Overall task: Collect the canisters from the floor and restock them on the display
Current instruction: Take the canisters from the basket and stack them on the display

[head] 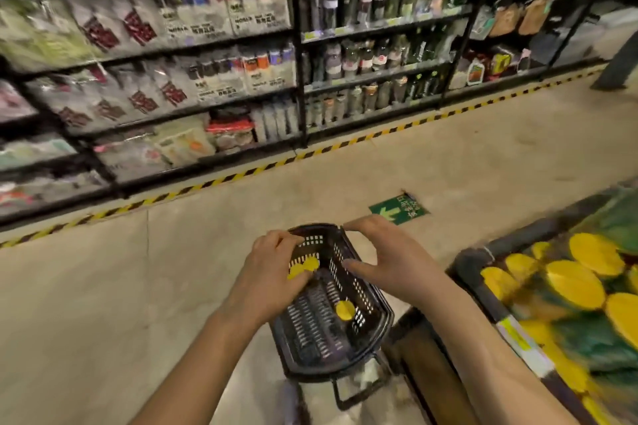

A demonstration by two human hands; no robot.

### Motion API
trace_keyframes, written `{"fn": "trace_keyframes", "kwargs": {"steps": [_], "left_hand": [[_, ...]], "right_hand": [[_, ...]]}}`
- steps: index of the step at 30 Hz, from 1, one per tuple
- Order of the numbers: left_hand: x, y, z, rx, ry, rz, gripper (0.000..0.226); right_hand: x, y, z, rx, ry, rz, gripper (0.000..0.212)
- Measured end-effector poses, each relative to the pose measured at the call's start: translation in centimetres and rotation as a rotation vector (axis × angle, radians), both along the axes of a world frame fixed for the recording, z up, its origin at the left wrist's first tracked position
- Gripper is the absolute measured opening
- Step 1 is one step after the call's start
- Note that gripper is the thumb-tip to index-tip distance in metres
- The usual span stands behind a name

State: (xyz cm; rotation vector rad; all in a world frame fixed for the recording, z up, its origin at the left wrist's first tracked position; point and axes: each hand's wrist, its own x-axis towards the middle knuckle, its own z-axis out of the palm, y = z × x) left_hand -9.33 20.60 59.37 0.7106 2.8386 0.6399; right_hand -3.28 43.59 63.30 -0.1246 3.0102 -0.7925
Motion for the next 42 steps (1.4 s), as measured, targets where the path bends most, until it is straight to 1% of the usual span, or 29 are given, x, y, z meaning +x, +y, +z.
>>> {"fn": "trace_keyframes", "kwargs": {"steps": [4,8,13,17,20,23,30,36,40,42], "left_hand": [[-4.9,-2.4,-3.3,-0.039,-0.080,0.004,0.065],[-8.7,-3.3,-6.4,-0.071,-0.125,0.017,0.064],[-12.3,-3.1,-12.0,-0.058,-0.193,0.055,0.062],[-14.5,-2.3,-19.0,-0.067,-0.259,0.068,0.063],[-16.1,-1.5,-25.2,-0.087,-0.287,0.088,0.062],[-17.1,-0.8,-31.5,-0.131,-0.311,0.104,0.056],[-19.1,0.0,-45.6,-0.244,-0.353,0.167,0.061],[-20.4,1.2,-54.6,-0.390,-0.324,0.192,0.060],[-21.6,2.1,-58.7,-0.523,-0.299,0.208,0.056],[-22.3,2.6,-60.4,-0.571,-0.303,0.246,0.058]], "right_hand": [[-5.8,-2.3,-3.2,0.023,-0.043,0.005,0.057],[-10.8,-3.0,-6.2,0.052,-0.074,0.002,0.056],[-15.6,-2.9,-12.7,0.040,-0.121,0.040,0.056],[-18.6,-2.3,-20.7,0.025,-0.151,0.075,0.056],[-20.4,-1.9,-28.0,0.031,-0.171,0.112,0.055],[-21.8,-1.8,-35.2,0.035,-0.183,0.141,0.055],[-24.1,-1.5,-49.1,0.044,-0.220,0.186,0.057],[-26.6,-1.2,-56.6,0.120,-0.263,0.242,0.055],[-27.5,-1.5,-60.4,0.161,-0.264,0.272,0.053],[-27.9,-1.8,-61.9,0.174,-0.261,0.280,0.053]]}}
